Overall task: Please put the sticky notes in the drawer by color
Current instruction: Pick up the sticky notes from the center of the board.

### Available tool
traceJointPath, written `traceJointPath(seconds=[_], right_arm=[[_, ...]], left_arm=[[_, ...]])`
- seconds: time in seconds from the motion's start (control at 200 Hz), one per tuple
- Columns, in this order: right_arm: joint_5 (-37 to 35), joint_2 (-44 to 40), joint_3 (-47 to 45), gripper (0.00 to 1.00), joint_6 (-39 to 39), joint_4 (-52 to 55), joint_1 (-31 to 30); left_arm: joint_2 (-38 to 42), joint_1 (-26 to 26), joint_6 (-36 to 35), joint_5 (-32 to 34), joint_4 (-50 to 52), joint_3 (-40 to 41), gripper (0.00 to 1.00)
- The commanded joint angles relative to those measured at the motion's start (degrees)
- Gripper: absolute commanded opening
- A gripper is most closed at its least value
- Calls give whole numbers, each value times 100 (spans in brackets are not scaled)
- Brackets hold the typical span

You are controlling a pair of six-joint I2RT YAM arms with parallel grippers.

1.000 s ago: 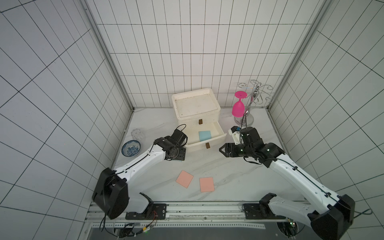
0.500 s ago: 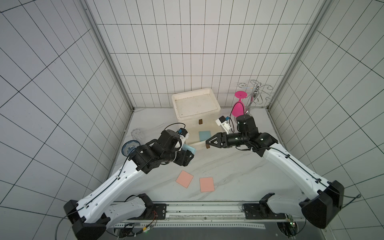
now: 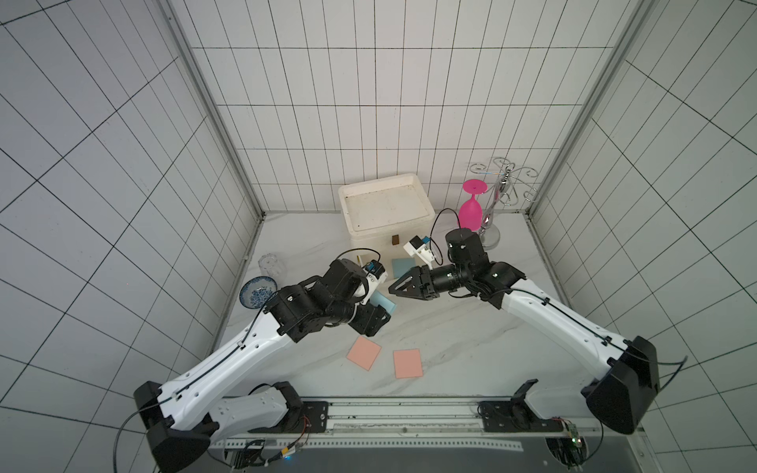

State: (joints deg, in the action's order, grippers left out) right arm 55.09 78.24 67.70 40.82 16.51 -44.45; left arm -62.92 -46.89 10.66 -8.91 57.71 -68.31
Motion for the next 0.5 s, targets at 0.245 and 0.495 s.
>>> traceJointPath(seconds=[0.245, 0.495], right_arm=[[110, 240, -139, 53, 14, -127, -337], [32, 267, -126, 25, -26, -52, -337]], left_arm=[[80, -53, -162, -26, -172, -235, 73], [139, -57, -196, 55, -149, -263, 73]])
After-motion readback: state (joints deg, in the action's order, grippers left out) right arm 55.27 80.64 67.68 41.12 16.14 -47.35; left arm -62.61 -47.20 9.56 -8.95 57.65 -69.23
